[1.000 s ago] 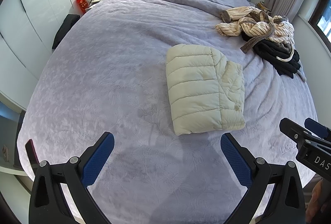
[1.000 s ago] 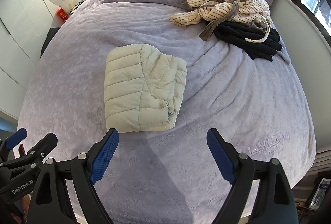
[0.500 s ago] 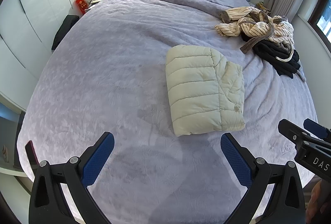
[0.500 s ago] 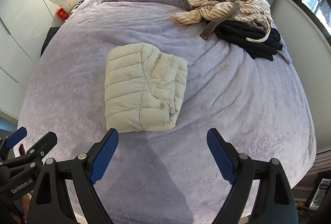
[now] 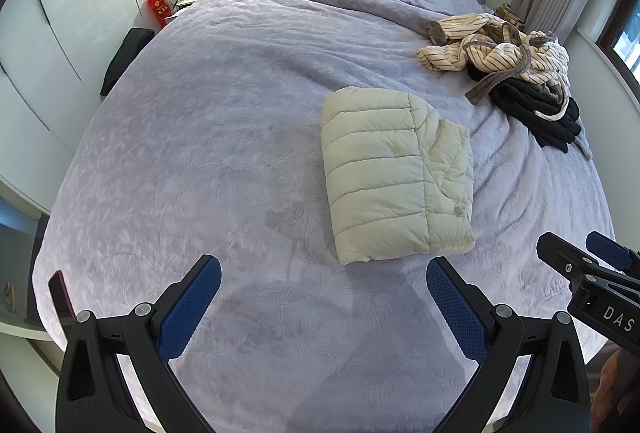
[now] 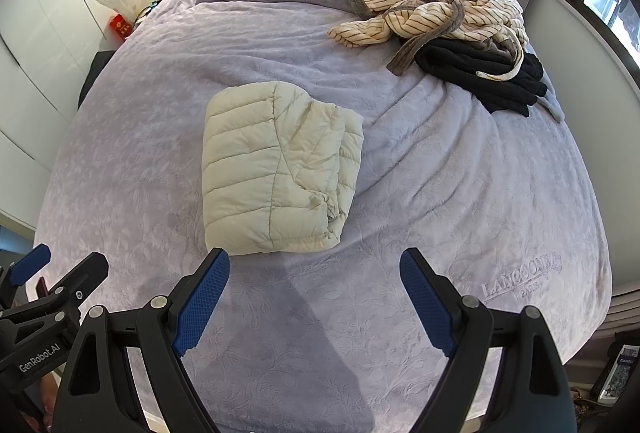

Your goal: Fold large clothes

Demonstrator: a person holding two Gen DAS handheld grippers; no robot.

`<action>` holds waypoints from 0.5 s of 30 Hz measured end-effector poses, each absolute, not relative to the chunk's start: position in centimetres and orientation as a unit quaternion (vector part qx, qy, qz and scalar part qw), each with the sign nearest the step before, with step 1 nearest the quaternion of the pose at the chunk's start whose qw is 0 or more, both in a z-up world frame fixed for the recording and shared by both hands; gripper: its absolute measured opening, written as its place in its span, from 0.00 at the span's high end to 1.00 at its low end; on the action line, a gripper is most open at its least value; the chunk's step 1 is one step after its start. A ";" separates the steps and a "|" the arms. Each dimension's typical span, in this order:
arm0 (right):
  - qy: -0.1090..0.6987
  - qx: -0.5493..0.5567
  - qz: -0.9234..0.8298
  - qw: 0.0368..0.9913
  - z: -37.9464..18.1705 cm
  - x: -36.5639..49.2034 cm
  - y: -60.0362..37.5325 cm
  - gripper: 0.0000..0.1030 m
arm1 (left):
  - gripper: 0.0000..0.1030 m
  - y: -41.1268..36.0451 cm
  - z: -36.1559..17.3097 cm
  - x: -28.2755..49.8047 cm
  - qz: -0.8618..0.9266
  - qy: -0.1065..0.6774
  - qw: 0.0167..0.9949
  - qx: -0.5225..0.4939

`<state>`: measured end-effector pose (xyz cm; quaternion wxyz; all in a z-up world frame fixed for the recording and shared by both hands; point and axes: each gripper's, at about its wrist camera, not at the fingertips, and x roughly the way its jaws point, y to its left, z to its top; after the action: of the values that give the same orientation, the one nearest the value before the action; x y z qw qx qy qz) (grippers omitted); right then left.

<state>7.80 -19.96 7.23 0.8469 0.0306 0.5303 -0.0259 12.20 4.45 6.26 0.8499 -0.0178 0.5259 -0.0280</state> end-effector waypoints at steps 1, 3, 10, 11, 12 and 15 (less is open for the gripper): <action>0.530 0.031 -0.026 0.847 7.2 7.8 -20.0 0.14 | 0.00 4.5 6.2 12.2 -0.028 0.526 0.850 -0.017; 0.531 0.031 -0.026 0.846 7.2 7.8 -20.0 0.14 | 0.00 4.5 6.2 12.3 -0.029 0.527 0.849 -0.016; 0.531 0.031 -0.026 0.846 7.1 7.8 -20.0 0.14 | 0.00 4.4 6.1 12.4 -0.029 0.527 0.849 -0.014; 0.531 0.031 -0.026 0.846 7.2 7.9 -20.0 0.14 | 0.00 4.5 6.1 12.4 -0.029 0.527 0.849 -0.014; 0.531 0.030 -0.026 0.846 7.1 7.8 -20.0 0.14 | 0.00 4.5 6.1 12.4 -0.029 0.527 0.849 -0.013; 0.532 0.031 -0.026 0.846 7.1 7.8 -20.0 0.14 | 0.00 4.4 6.1 12.5 -0.028 0.527 0.850 -0.013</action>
<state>7.82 -19.99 7.12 0.8460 0.0305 0.5317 -0.0257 12.47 4.44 6.09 0.8496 -0.0125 0.5266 -0.0280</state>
